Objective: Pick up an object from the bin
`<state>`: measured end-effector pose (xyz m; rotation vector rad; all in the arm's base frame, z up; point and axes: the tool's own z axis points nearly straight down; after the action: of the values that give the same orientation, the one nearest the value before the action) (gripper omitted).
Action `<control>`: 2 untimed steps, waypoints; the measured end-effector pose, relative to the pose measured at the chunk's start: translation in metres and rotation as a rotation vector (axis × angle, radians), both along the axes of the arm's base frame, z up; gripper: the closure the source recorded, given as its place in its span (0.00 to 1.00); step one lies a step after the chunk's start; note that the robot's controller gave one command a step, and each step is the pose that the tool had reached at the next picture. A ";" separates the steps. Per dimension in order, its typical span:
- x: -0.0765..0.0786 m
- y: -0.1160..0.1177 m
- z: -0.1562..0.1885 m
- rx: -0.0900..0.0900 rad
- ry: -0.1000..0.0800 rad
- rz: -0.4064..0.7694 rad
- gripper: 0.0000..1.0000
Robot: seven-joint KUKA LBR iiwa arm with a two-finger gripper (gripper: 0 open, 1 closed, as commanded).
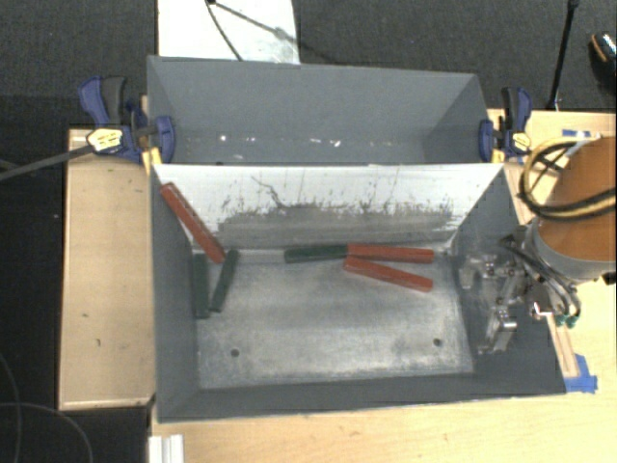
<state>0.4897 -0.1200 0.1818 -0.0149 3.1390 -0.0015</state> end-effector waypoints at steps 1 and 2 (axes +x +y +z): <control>0.016 -0.021 -0.007 -0.001 -0.003 0.140 0.00; 0.100 0.038 -0.092 0.005 0.000 0.111 0.00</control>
Offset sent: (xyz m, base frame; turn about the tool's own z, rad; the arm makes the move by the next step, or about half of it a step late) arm 0.0150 -0.0203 -0.0073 -0.1429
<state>0.5892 -0.0822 0.0898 -0.1894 3.1332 0.0070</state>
